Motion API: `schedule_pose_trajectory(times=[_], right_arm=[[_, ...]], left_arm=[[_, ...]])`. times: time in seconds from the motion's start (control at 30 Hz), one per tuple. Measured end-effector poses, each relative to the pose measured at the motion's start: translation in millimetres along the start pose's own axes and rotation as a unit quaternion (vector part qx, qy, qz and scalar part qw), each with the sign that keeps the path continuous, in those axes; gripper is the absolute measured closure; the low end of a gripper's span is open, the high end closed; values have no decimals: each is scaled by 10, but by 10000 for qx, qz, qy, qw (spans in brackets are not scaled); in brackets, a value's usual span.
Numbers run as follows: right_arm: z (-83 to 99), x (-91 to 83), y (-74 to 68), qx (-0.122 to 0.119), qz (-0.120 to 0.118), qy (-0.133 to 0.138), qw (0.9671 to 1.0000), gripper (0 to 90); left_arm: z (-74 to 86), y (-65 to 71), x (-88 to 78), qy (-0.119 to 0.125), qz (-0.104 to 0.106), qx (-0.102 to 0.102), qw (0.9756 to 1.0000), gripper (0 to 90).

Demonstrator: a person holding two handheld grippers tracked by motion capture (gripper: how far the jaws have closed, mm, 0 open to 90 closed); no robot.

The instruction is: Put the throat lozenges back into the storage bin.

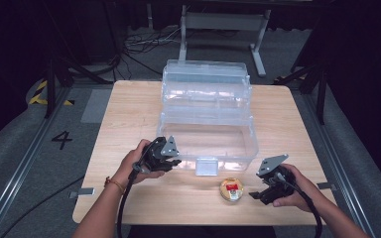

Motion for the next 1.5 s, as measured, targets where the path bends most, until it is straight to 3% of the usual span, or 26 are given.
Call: schedule_pose_trajectory(times=[0.57, 0.8, 1.33, 1.5], right_arm=[[-354, 195, -241, -423, -60, -318, 9986, 215], [-478, 264, -267, -518, 137, -612, 9967, 218], [-682, 419, -278, -503, -19, -842, 9952, 196], [-704, 435, -288, -627, 61, -914, 9938, 197]], left_arm=[[4, 1, 4, 32, -31, 18, 10000, 648], [6, -2, 14, 12, -22, -4, 10000, 637], [6, -5, 18, 20, -8, -9, 10000, 635], [6, -5, 20, 19, -2, -15, 10000, 632]])
Point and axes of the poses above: each handheld gripper's, and its own axes: x roughly forward along the jaws, z roughly out of its underside, y roughly to its right, the point moved 4 cm from there along x, roughly forward along the jaws, and after that the axes turned 15 degrees about -y, right-handed, at the moved point
